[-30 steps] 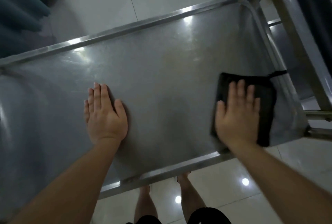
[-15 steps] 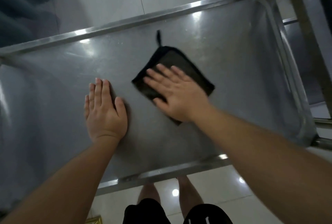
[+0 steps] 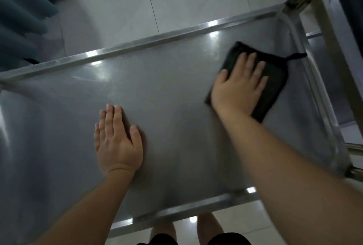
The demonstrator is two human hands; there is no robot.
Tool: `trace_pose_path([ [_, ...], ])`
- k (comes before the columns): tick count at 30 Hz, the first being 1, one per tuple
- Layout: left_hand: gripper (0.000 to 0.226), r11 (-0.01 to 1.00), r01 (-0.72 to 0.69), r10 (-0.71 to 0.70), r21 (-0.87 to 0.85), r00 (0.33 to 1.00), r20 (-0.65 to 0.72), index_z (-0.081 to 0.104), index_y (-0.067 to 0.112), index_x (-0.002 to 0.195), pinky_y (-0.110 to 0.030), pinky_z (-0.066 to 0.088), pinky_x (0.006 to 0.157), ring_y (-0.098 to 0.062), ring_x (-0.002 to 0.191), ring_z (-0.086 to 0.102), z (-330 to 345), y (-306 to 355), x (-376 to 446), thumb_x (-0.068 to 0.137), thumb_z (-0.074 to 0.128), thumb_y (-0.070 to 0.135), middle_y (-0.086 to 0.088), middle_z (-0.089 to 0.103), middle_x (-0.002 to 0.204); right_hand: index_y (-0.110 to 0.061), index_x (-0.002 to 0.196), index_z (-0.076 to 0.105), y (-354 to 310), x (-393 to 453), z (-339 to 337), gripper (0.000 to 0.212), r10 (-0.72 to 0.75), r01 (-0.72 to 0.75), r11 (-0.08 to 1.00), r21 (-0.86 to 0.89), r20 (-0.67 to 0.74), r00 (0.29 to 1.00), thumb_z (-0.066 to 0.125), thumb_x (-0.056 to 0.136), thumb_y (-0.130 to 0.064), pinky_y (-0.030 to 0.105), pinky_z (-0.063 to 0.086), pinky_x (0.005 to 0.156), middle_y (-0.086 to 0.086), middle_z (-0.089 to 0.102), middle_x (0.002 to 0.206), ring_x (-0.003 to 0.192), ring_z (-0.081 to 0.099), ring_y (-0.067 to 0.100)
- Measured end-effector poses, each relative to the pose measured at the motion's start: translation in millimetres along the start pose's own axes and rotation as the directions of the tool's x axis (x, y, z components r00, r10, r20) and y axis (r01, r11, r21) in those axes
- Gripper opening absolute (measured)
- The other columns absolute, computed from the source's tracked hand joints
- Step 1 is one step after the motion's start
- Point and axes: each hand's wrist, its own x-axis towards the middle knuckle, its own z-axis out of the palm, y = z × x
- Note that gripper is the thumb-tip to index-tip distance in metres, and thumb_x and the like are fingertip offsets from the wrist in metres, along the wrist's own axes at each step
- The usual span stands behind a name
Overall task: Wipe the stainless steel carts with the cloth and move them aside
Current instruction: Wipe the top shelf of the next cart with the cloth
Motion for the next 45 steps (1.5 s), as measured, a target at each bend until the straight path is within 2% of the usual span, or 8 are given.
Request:
trace_pose_path([
  [5,0.074,1.000,0.002,-0.002,0.009,1.000,0.004,0.029,0.015,0.166,-0.045,0.008,0.132,-0.022,0.163,0.012,0.9,-1.0,0.1,0.096,0.036,0.039,-0.005,0.021,0.175,-0.020,0.167,0.018,-89.3,-76.6,29.9,0.075,-0.414,0.412,0.910,0.047,0.128,0.901,0.035,0.100,-0.048,0.050,0.001,0.128,0.003,0.009,0.175,0.161,0.003,0.028],
  [12,0.075,1.000,-0.001,0.001,0.016,1.000,0.017,0.026,0.016,0.167,-0.045,0.008,0.132,-0.020,0.163,0.009,1.7,-1.8,0.1,0.097,0.036,0.039,-0.004,0.018,0.176,-0.035,0.166,0.016,-86.3,-15.7,25.5,0.071,-0.909,0.957,0.283,0.071,0.339,0.244,0.033,0.101,-0.058,0.041,-0.002,0.130,-0.012,0.009,0.174,0.161,0.000,0.013],
  [17,0.075,1.000,0.001,-0.001,0.012,1.000,0.021,0.030,0.013,0.166,-0.047,0.010,0.132,-0.024,0.163,0.013,-1.4,1.0,0.1,0.095,0.038,0.038,-0.006,0.021,0.175,-0.031,0.165,0.027,-27.3,92.9,-5.0,0.073,-0.787,0.811,0.584,-0.031,0.225,0.575,0.036,0.097,-0.057,0.045,0.010,0.129,-0.004,0.018,0.173,0.160,0.013,0.024],
  [22,0.076,1.000,0.005,-0.005,0.017,1.000,0.023,0.029,0.014,0.166,-0.047,0.010,0.132,-0.023,0.163,0.012,-2.8,1.3,-0.2,0.095,0.037,0.040,-0.005,0.021,0.175,-0.024,0.168,0.006,-2.9,136.0,-14.2,0.078,-0.085,0.088,0.991,-0.096,0.041,0.996,0.025,0.099,-0.055,0.050,0.003,0.129,0.002,0.002,0.176,0.161,0.002,0.030],
  [25,0.076,1.000,0.007,-0.007,0.019,1.000,0.017,0.030,0.014,0.166,-0.047,0.011,0.132,-0.022,0.163,0.012,-1.0,0.4,1.0,0.095,0.037,0.041,-0.005,0.021,0.175,-0.019,0.168,0.007,-47.9,107.4,-2.9,0.076,0.050,-0.049,0.998,-0.032,0.020,0.999,0.030,0.101,-0.049,0.054,0.004,0.128,0.006,0.003,0.175,0.161,0.002,0.032],
  [29,0.076,0.999,0.008,-0.009,0.040,1.000,0.017,0.030,0.015,0.166,-0.046,0.010,0.132,-0.021,0.163,0.012,1.1,-1.5,1.8,0.096,0.037,0.043,-0.004,0.021,0.175,-0.019,0.168,0.011,-107.2,21.3,22.8,0.079,-0.285,0.288,0.957,-0.039,0.074,0.956,0.033,0.099,-0.050,0.053,0.003,0.128,0.006,0.005,0.175,0.161,0.005,0.033],
  [36,0.076,0.999,-0.007,0.006,0.053,0.999,0.032,0.024,0.017,0.168,-0.045,0.007,0.132,-0.018,0.164,0.006,2.3,-2.8,0.9,0.097,0.036,0.042,-0.003,0.017,0.176,-0.032,0.167,0.010,-128.7,-10.2,30.6,0.071,-0.880,0.929,0.369,0.042,0.337,0.334,0.024,0.102,-0.058,0.045,-0.004,0.130,-0.009,0.003,0.175,0.161,-0.004,0.018],
  [45,0.078,1.000,-0.016,0.016,0.016,1.000,-0.004,0.033,0.011,0.164,-0.047,0.011,0.132,-0.026,0.162,0.016,0.0,1.7,0.2,0.092,0.038,0.041,-0.008,0.025,0.174,-0.028,0.168,0.010,2.3,141.3,-21.2,0.080,-0.605,0.634,0.764,-0.118,0.209,0.768,0.029,0.096,-0.060,0.044,0.002,0.128,-0.005,0.007,0.175,0.161,0.004,0.023],
])
